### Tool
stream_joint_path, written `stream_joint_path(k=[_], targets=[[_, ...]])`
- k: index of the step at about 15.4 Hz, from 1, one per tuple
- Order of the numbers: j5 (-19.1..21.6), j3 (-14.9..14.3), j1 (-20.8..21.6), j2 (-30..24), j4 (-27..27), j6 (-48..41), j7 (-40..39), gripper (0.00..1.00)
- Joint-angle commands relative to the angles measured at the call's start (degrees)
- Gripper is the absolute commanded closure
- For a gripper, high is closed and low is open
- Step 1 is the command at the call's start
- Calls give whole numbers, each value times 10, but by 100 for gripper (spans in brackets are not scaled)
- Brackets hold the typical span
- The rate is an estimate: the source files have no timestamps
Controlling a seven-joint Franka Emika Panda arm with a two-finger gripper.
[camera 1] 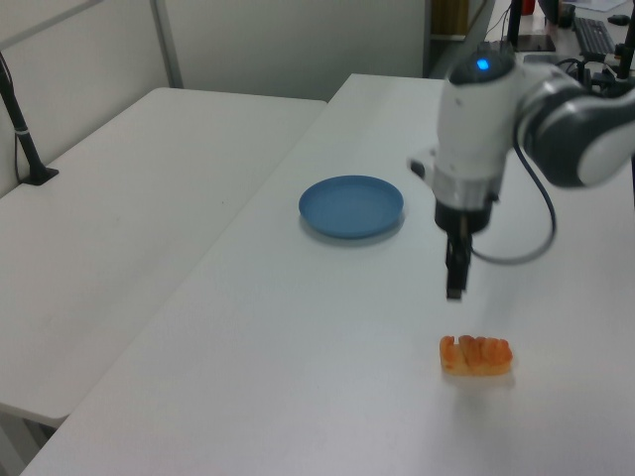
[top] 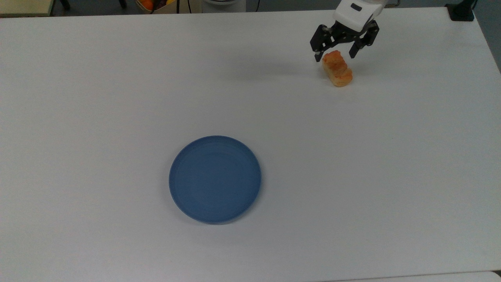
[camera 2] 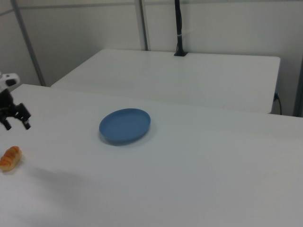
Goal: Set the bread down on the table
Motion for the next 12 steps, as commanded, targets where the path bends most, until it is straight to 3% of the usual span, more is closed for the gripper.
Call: stream_joint_path(k=[1, 5, 8, 10, 12], targets=[[23, -42, -42, -23, 45, -64, -85, 0], [44, -122, -105, -86, 52, -92, -169, 0], [80, -164, -126, -92, 94, -151, -237, 0], [115, -181, -145, -94, 117, -185, -266, 0], [118, -182, -170, -108, 132, -237, -281, 0]])
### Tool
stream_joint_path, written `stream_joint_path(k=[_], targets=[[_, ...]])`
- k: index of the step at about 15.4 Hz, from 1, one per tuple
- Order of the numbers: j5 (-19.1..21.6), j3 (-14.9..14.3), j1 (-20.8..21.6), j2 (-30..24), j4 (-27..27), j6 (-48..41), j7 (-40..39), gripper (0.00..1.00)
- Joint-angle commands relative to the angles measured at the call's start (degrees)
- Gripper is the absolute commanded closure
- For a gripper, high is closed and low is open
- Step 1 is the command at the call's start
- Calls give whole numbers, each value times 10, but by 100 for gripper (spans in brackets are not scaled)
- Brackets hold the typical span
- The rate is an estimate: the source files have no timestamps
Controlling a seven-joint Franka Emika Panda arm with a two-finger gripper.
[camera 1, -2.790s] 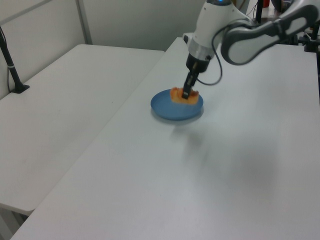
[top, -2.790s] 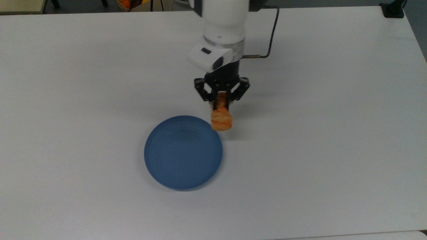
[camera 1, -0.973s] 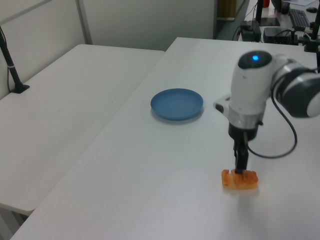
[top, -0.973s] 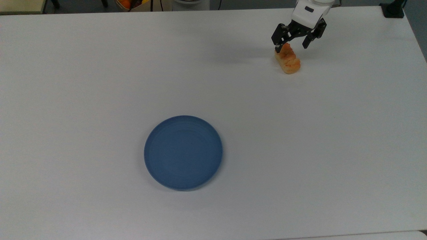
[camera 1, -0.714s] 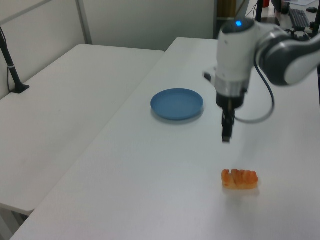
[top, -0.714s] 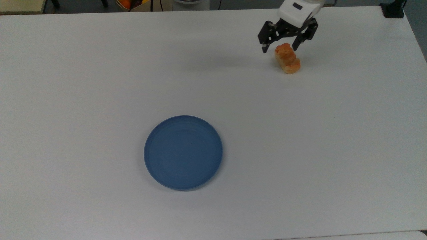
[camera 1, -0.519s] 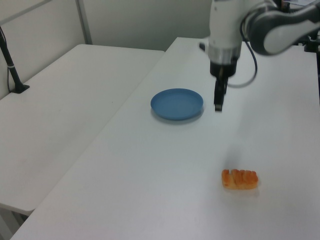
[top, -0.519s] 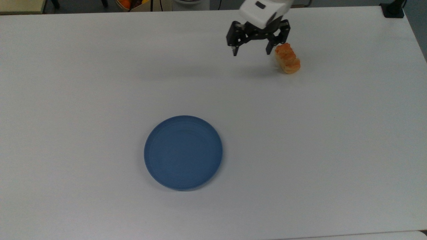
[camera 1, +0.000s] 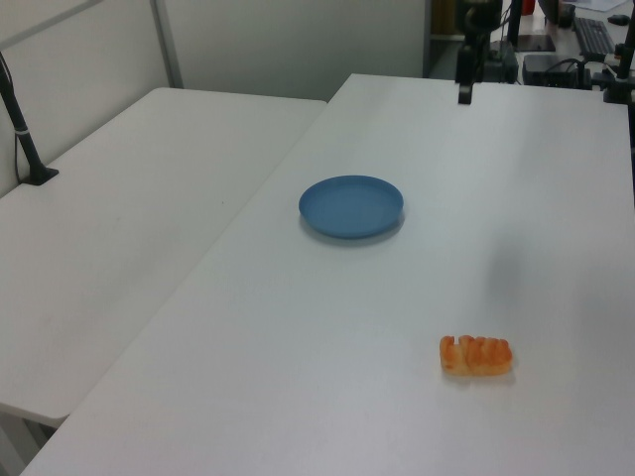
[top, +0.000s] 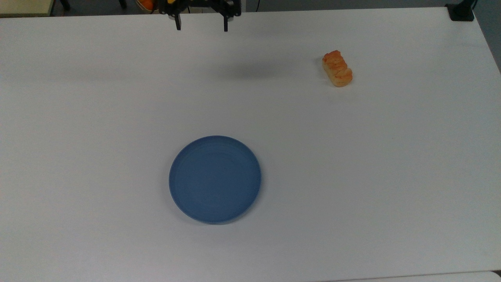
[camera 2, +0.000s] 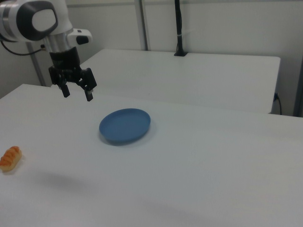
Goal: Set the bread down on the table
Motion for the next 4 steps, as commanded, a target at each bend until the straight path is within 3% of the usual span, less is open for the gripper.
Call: stream_joint_path(k=[1, 4], targets=[[17, -1, -26, -20, 22, -58, -22, 0], [17, -1, -27, -22, 22, -62, -17, 0]])
